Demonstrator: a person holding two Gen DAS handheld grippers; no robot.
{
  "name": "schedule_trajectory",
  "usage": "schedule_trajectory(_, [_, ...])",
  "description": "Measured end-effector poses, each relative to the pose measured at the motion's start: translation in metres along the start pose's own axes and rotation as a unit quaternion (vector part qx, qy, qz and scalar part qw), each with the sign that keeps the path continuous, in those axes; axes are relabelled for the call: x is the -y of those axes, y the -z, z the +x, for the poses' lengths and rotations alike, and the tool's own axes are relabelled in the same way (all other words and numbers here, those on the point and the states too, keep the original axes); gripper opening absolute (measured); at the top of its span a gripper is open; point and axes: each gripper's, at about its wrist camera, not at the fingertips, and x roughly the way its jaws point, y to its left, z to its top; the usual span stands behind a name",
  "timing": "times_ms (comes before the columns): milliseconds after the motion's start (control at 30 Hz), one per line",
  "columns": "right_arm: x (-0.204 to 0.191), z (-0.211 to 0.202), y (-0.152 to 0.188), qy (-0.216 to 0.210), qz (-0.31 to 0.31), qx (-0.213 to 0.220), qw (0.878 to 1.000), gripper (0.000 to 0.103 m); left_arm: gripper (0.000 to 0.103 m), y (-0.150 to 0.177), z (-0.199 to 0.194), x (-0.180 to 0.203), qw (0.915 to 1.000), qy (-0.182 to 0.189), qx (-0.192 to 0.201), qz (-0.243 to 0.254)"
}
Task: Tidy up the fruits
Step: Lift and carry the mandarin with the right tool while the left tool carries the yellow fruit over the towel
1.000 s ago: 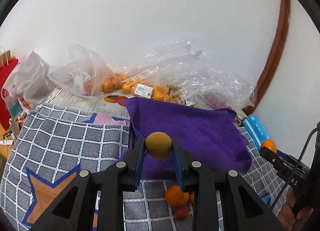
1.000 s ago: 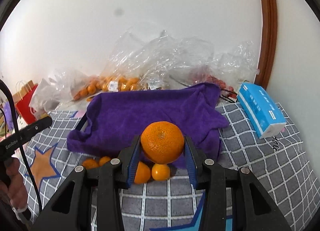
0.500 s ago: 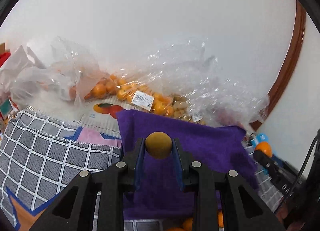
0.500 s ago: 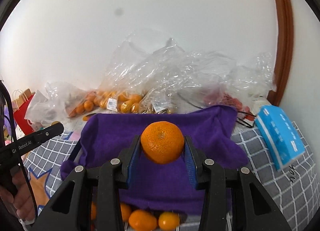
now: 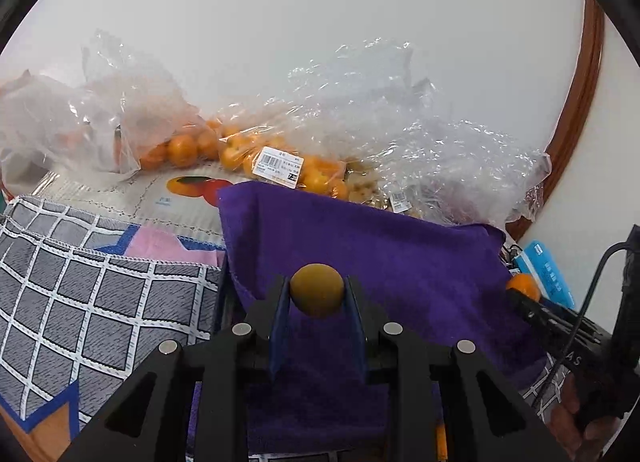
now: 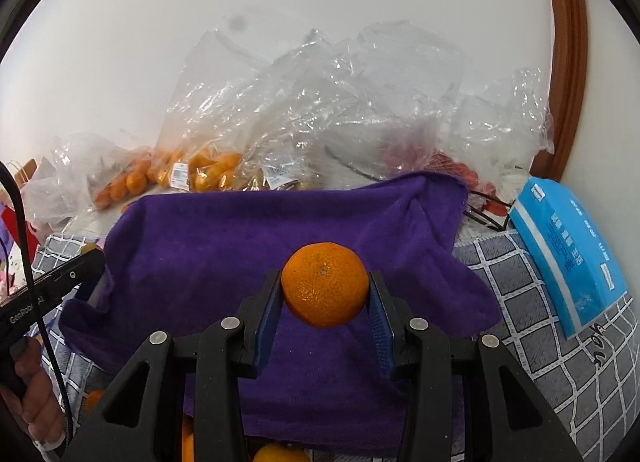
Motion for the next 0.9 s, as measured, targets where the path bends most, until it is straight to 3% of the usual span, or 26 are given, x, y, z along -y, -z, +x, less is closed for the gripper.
schedule_trajectory(200, [-0.005,0.011,0.007,0.000,-0.011,-0.011,1.000,0.042,0.026,0.003,0.003,0.001,0.9998,-0.011,0.010,0.012])
schedule_trajectory(900, [-0.006,0.031,0.018,-0.013,-0.001,-0.046,0.999,0.042,0.026,0.009,0.014,0.002,0.9997,0.008,-0.023,0.009])
